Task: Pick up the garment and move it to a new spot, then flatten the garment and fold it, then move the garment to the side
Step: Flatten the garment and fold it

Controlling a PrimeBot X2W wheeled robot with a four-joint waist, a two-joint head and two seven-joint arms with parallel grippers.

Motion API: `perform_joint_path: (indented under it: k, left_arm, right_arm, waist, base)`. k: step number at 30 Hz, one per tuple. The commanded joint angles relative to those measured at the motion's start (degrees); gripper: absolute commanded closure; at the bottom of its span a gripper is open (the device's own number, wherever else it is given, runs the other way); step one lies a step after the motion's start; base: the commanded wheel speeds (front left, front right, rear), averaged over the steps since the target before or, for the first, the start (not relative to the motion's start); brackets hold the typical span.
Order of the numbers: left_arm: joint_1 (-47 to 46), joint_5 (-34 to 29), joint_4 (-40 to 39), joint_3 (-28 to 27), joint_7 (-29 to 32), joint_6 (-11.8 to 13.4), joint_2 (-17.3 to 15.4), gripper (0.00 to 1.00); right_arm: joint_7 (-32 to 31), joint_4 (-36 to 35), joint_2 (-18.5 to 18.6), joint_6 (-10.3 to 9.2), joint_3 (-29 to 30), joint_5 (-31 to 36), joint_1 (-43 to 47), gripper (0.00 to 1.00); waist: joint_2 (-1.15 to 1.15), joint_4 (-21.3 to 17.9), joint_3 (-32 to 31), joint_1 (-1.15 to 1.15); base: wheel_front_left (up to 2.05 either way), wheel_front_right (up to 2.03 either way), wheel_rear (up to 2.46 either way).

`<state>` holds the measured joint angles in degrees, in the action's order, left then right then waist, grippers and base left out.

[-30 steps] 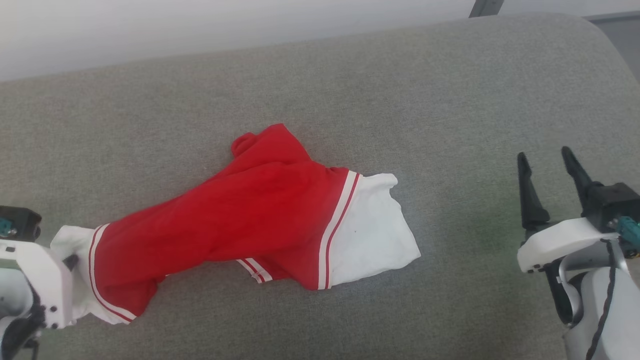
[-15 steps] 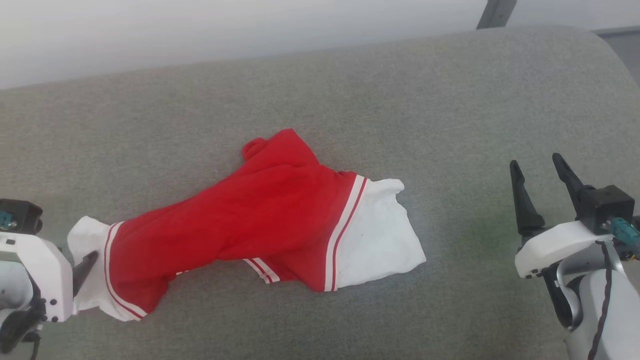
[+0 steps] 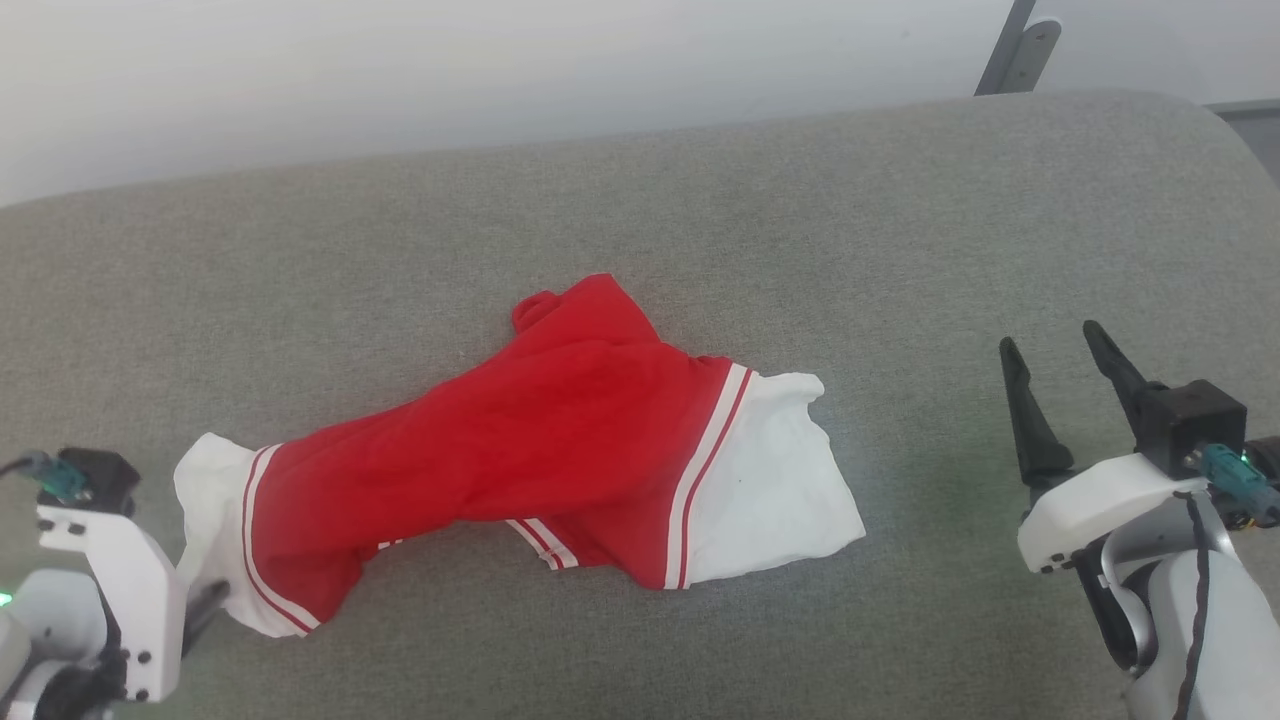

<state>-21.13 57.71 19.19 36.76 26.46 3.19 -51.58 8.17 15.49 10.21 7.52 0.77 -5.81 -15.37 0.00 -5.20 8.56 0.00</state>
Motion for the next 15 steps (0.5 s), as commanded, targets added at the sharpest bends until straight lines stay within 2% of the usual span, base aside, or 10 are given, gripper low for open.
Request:
perform_joint_path:
  k: [1, 4, 5, 6, 7, 9, 10, 15]
  left_arm:
    - [1.2, -0.1, 0.0, 0.5, 0.5, 0.2, -0.1, 0.00]
    - [0.9, 0.0, 0.2, 0.8, 1.4, 1.0, 0.6, 0.00]
    - [0.8, 0.2, 0.6, 0.9, 1.5, 1.2, 0.8, 0.16]
    - [0.6, 0.1, 0.9, 1.0, 1.6, 1.1, 0.8, 0.25]
    - [0.2, 0.1, 1.3, 1.0, 1.5, 0.8, 1.0, 0.53]
    - [-0.3, 0.2, 2.3, 1.0, 1.1, 0.4, 1.4, 0.77]
    - [-0.4, 0.1, 2.8, 1.1, 1.0, 0.2, 1.6, 1.00]
    - [-1.2, 0.5, 4.6, 1.3, 0.6, -1.5, 2.8, 1.00]
  right_arm:
    - [-0.3, 0.0, 0.1, -0.06, -0.3, -0.5, 0.7, 0.00]
    - [-0.8, -0.3, 0.6, -0.06, -1.1, -1.0, 0.8, 0.00]
    - [-1.1, -0.3, 0.8, -0.06, -1.5, -1.3, 0.8, 0.00]
    - [-1.3, -0.4, 0.9, -0.06, -1.7, -1.4, 0.8, 0.00]
    - [-1.8, -0.4, 1.0, -0.06, -2.2, -1.9, 0.8, 0.00]
    - [-2.7, -0.5, 1.5, -0.06, -3.2, -2.7, 0.9, 0.00]
    - [-3.3, -0.6, 1.8, -0.06, -3.8, -3.4, 0.8, 0.00]
    - [-7.1, -1.1, 3.6, -0.06, -8.9, -7.5, 1.2, 0.00]
  waist:
    - [0.00, 0.0, 0.0, 0.00]
    - [0.00, -0.1, 0.2, 0.00]
    - [0.00, -0.1, 0.2, 0.00]
    - [0.00, -0.1, 0.3, 0.00]
    - [0.00, -0.2, 0.5, 0.00]
    - [0.00, -0.3, 0.7, 0.00]
    - [0.00, -0.3, 0.8, 0.00]
    - [0.00, -0.4, 1.5, 0.00]
  base:
    - [0.00, 0.00, 0.00]
    - [0.00, 0.00, 0.00]
    - [0.00, 0.00, 0.00]
    - [0.00, 0.00, 0.00]
    - [0.00, 0.00, 0.00]
    - [0.00, 0.00, 0.00]
    - [0.00, 0.00, 0.00]
    - [0.00, 0.00, 0.00]
